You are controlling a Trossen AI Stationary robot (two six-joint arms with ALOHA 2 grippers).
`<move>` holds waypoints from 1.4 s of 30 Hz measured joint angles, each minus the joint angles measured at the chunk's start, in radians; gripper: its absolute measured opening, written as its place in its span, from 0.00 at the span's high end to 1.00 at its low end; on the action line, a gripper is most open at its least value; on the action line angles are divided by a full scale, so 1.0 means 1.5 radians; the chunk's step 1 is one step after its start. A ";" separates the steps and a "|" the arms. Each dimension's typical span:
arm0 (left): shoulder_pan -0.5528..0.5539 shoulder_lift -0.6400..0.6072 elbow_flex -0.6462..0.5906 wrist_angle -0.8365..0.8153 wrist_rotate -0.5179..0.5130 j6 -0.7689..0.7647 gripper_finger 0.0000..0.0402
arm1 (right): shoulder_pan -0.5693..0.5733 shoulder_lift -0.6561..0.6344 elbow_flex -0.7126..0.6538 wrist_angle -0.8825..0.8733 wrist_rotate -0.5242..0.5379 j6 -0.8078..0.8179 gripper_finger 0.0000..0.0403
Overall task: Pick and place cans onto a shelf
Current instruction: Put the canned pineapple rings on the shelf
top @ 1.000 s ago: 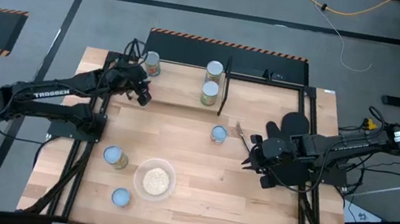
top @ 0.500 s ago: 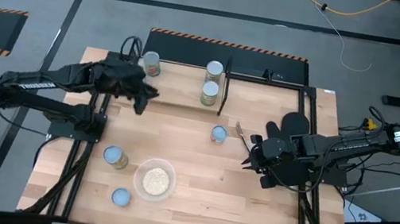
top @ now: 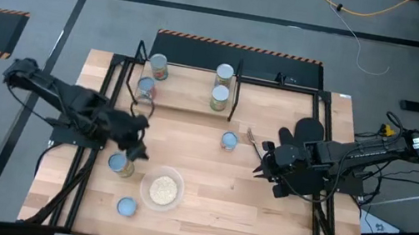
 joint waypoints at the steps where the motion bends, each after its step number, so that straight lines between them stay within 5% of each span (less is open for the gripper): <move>1: -0.021 0.012 0.000 -0.001 0.009 -0.032 0.78 | 0.000 0.000 0.000 0.000 0.000 0.000 0.82; 8: -0.122 0.080 0.000 -0.001 0.105 -0.192 0.78 | 0.000 0.000 0.000 0.000 0.000 -0.001 0.82; 14: -0.156 0.096 -0.001 -0.001 0.143 -0.230 0.78 | 0.000 0.000 0.000 0.000 0.000 -0.003 0.82; 23: -0.159 0.089 0.074 -0.110 0.104 -0.248 0.78 | 0.000 0.000 0.000 0.001 0.000 -0.011 0.82; 31: -0.158 0.090 0.135 -0.241 -0.048 -0.246 0.78 | 0.000 0.000 0.000 0.001 0.000 -0.019 0.82; 42: -0.164 0.171 0.135 -0.314 -0.032 -0.215 0.78 | 0.000 0.000 0.000 0.002 0.000 -0.018 0.82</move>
